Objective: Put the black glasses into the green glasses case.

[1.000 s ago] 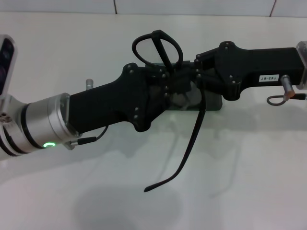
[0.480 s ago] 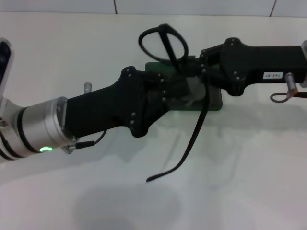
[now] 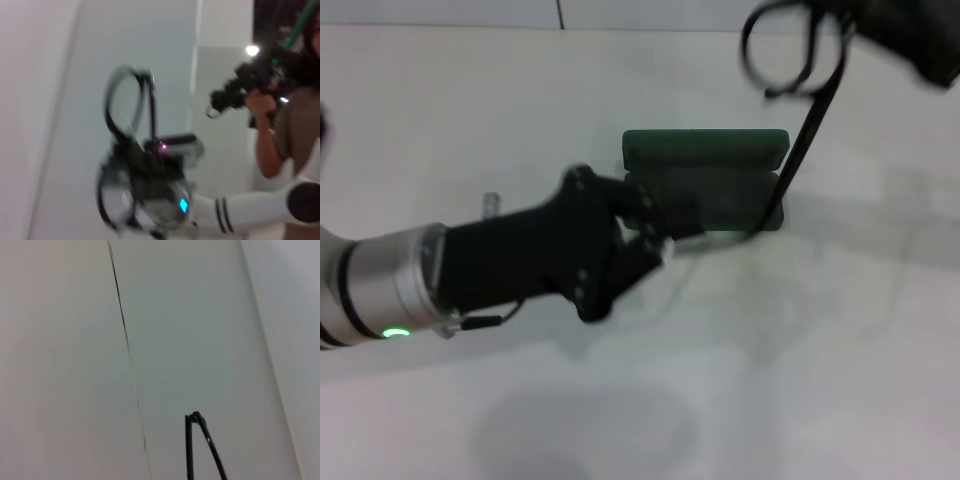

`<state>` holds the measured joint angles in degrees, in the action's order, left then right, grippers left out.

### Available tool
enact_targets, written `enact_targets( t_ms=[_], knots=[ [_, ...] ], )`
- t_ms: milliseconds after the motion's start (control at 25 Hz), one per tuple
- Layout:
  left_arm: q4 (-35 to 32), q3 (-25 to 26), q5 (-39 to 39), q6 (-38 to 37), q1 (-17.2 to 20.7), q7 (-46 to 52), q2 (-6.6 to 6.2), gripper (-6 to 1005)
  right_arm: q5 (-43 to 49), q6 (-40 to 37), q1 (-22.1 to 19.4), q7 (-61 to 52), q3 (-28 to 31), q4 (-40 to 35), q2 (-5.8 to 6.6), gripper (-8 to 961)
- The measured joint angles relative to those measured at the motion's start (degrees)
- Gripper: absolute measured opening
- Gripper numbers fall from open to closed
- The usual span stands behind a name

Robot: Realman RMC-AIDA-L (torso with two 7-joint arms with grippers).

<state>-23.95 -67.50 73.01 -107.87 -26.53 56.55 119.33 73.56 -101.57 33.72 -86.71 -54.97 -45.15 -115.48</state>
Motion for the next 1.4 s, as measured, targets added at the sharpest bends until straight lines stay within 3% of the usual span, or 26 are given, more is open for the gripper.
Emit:
enact_targets(
  t_ms=[200,320,520,720,1400],
  knots=[
    [-0.85,-2.84,4.29,-1.19,-2.37,-1.33,0.54,58,-4.71,1.85,1.09,2.73,-0.09,0.87,-0.32,64],
    [-0.65,-5.8,1.27,-1.48,-3.7,-3.13,0.67,59,-5.51,5.44,4.33,7.1,-3.95,6.61,-0.63,63],
    [-0.31,-6.02,-5.6,-1.19,-3.78,-3.87,0.75,59,-6.03,10.32,10.0,13.37,-11.68,16.77,-0.61,63],
    [2.24,-5.27,-10.46,-1.0,-3.35,-3.65,0.49,59,-6.04,11.63,9.98,14.41,-14.78,17.1,-0.66,64],
    [4.52,-4.75,-11.15,3.45,-3.44,-1.67,0.62,60,-5.6,14.12,10.23,14.41,-21.26,16.98,-0.53,66]
  ],
)
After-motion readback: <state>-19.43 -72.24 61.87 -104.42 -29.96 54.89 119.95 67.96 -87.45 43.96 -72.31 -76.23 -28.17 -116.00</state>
